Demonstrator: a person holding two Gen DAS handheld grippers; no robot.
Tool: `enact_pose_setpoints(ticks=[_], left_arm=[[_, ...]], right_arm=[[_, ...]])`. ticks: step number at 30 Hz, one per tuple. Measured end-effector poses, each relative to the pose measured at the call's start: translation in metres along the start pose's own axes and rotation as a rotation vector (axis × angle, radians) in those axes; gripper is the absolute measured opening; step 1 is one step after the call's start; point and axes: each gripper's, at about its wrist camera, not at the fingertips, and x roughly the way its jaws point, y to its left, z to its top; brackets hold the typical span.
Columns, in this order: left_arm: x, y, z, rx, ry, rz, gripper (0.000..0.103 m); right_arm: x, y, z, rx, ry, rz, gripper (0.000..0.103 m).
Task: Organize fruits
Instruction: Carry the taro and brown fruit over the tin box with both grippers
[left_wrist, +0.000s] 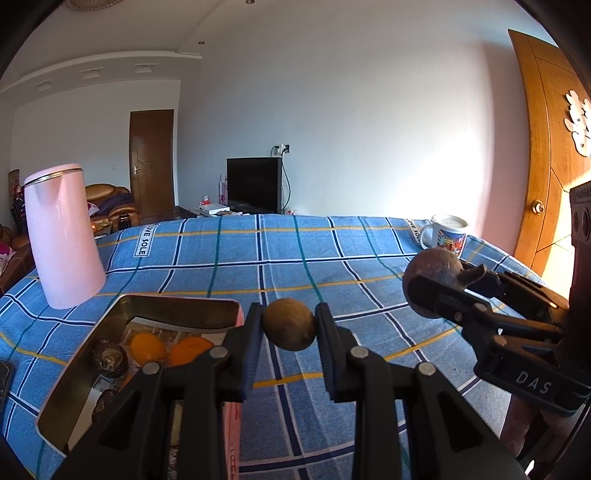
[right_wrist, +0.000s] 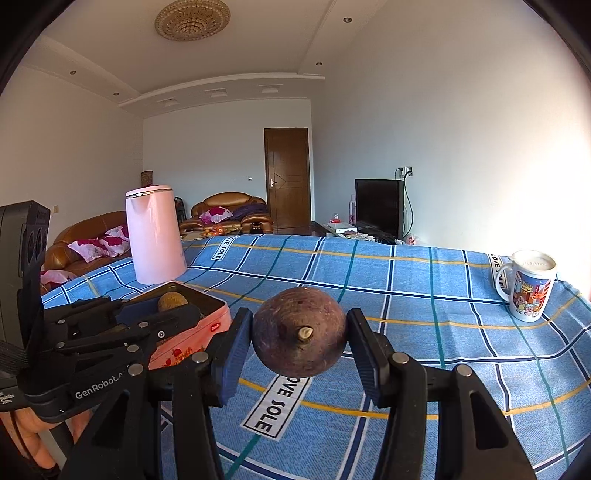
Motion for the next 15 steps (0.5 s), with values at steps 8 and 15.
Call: enact_pose_setpoints(ticks=[8,15], left_arm=[[-0.015,0.023,0.000,-0.030,-0.020,0.029,0.030],[-0.031,0.051,0.000,-0.061,-0.036,0.081,0.030]], right_arm=[[0.008,0.026,0.008,-0.023,0.001,0.053,0.054],[0.014,0.055,0.018,-0.053,-0.008,0.105,0.054]])
